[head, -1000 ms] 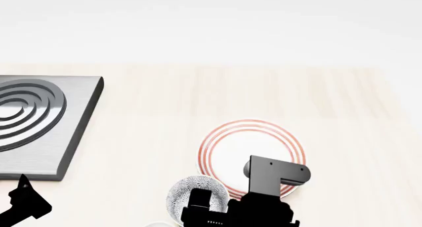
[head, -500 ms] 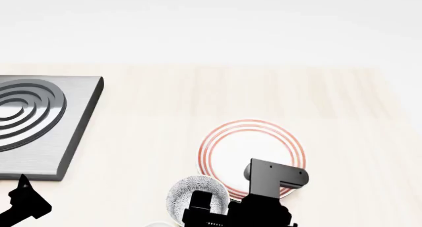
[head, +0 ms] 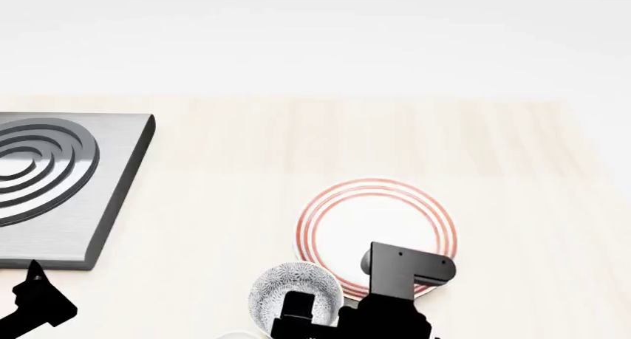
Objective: Pick the akita bowl between the plate and the ramekin and place it on the plate.
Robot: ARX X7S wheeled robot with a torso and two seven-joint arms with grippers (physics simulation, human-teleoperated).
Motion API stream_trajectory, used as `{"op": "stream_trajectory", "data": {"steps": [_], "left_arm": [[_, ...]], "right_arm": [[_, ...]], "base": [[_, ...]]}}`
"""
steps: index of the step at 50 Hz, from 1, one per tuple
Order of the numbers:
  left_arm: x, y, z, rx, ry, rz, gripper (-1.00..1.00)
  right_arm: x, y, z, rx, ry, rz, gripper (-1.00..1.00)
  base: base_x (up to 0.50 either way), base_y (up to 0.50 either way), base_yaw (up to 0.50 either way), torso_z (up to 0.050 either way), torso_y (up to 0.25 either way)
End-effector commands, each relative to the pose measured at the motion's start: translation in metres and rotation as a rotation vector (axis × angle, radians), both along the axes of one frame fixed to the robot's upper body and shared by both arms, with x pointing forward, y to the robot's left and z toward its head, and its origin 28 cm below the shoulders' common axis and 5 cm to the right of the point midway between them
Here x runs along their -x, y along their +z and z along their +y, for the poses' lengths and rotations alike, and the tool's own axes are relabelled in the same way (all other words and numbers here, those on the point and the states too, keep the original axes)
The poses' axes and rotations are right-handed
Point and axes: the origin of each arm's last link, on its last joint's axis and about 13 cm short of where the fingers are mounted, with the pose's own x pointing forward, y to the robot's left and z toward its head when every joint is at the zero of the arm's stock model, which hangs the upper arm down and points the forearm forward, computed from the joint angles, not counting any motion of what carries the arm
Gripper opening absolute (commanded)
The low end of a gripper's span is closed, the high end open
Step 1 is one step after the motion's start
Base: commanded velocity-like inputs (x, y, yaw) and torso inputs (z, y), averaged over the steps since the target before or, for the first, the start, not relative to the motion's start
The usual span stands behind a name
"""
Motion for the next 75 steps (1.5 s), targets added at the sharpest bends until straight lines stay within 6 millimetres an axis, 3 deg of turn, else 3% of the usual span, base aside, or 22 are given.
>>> {"op": "stream_trajectory", "data": {"steps": [1, 4, 5, 20, 44, 45, 48, 56, 57, 58, 60, 75], "left_arm": [[0.0, 0.0, 0.0, 0.0, 0.0, -0.001, 1.0], [0.0, 0.0, 0.0, 0.0, 0.001, -0.001, 1.0], [0.0, 0.0, 0.0, 0.0, 0.001, -0.001, 1.0], [0.0, 0.0, 0.0, 0.0, 0.001, 0.001, 1.0], [0.0, 0.0, 0.0, 0.004, 0.0, 0.002, 1.0], [0.008, 0.015, 0.012, -0.004, -0.014, -0.031, 1.0], [0.011, 0.021, 0.013, -0.02, 0.006, 0.001, 1.0], [0.021, 0.017, 0.014, -0.019, 0.006, 0.001, 1.0], [0.005, 0.003, 0.008, 0.072, -0.04, 0.011, 1.0], [0.005, -0.008, 0.013, 0.023, -0.028, 0.003, 1.0], [0.012, 0.019, 0.011, -0.004, -0.008, -0.002, 1.0], [0.016, 0.018, 0.014, 0.002, -0.007, 0.002, 1.0]], "right_arm": [[0.001, -0.002, 0.0, 0.0, 0.007, 0.011, 1.0], [0.002, -0.001, -0.001, 0.011, 0.007, 0.004, 1.0], [0.001, -0.002, -0.001, 0.004, 0.005, 0.008, -1.0], [0.005, 0.003, 0.002, 0.071, 0.06, -0.07, -1.0], [0.003, 0.043, 0.007, 0.13, 0.118, -0.203, -1.0], [0.002, 0.046, 0.006, 0.134, 0.114, -0.208, -1.0], [0.002, 0.051, 0.006, 0.14, 0.114, -0.216, -1.0], [-0.002, 0.065, 0.004, 0.153, 0.103, -0.229, -1.0], [-0.003, 0.069, 0.003, 0.157, 0.099, -0.235, -1.0], [-0.003, 0.072, 0.003, 0.16, 0.098, -0.237, -1.0], [-0.005, 0.077, 0.002, 0.159, 0.093, -0.243, -1.0], [-0.016, 0.112, -0.005, 0.162, 0.059, -0.258, -1.0]], "base": [[0.0, 0.0, 0.0, 0.0, 0.0], [0.0, 0.0, 0.0, 0.0, 0.0], [0.0, 0.0, 0.0, 0.0, 0.0], [0.0, 0.0, 0.0, 0.0, 0.0], [0.0, 0.0, 0.0, 0.0, 0.0], [0.0, 0.0, 0.0, 0.0, 0.0], [0.0, 0.0, 0.0, 0.0, 0.0], [0.0, 0.0, 0.0, 0.0, 0.001], [0.0, 0.0, 0.0, 0.0, 0.0], [0.0, 0.0, 0.0, 0.0, 0.0], [0.0, 0.0, 0.0, 0.0, 0.0], [0.0, 0.0, 0.0, 0.0, 0.0]]}}
